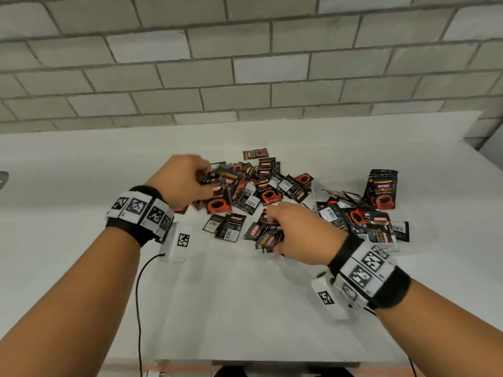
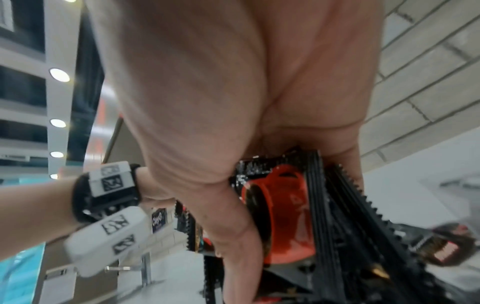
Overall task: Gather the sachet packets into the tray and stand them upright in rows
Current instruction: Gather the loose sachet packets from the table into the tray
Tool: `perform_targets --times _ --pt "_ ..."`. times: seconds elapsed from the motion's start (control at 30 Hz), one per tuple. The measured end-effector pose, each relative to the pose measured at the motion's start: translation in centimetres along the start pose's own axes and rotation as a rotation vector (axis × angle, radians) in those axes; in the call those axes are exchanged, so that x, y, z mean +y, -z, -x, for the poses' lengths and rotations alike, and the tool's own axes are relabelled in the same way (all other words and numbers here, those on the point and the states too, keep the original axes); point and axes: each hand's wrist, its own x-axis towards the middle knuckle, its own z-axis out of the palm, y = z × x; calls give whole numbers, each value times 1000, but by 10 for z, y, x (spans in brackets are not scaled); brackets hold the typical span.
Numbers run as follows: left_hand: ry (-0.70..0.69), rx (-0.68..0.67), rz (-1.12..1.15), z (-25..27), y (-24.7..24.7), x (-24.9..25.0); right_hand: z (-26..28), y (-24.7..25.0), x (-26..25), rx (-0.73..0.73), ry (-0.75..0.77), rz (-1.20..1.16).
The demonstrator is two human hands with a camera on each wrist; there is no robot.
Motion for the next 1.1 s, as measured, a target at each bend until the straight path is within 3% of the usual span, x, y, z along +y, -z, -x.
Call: perform_targets --times 0.1,0.17,0.33,0.47,0.57,0.67,0.73,0.8,0.87,0.97,1.1 --pt "-130 269 24 -26 -19 52 30 23 11 41 -18 -45" --pt "-235 318 56 -41 -40 93 47 39 23 70 -70 -46" --pt "-573 87 -19 -64 -98 165 88 70 67 103 -230 -28" --pt "-787 -67 -197 -71 -131 170 114 85 102 118 -341 -71" --pt "-703 -260 -338 -68 -141 158 116 90 122 200 -385 -45" --pt "-648 -391 -239 -61 -135 149 102 91 133 349 -389 21" --pt "-623 -406 -139 -58 -127 145 86 88 132 450 -382 72" --pt "-586 -336 -53 -58 -117 138 67 80 129 484 -366 118" --pt "-530 -234 0 -58 -104 125 48 68 126 412 -362 140" --pt "-402 -137 2 -56 -87 93 31 48 121 155 -395 85" --pt "-152 -194 -154 -48 -77 37 27 39 116 -25 -407 -16"
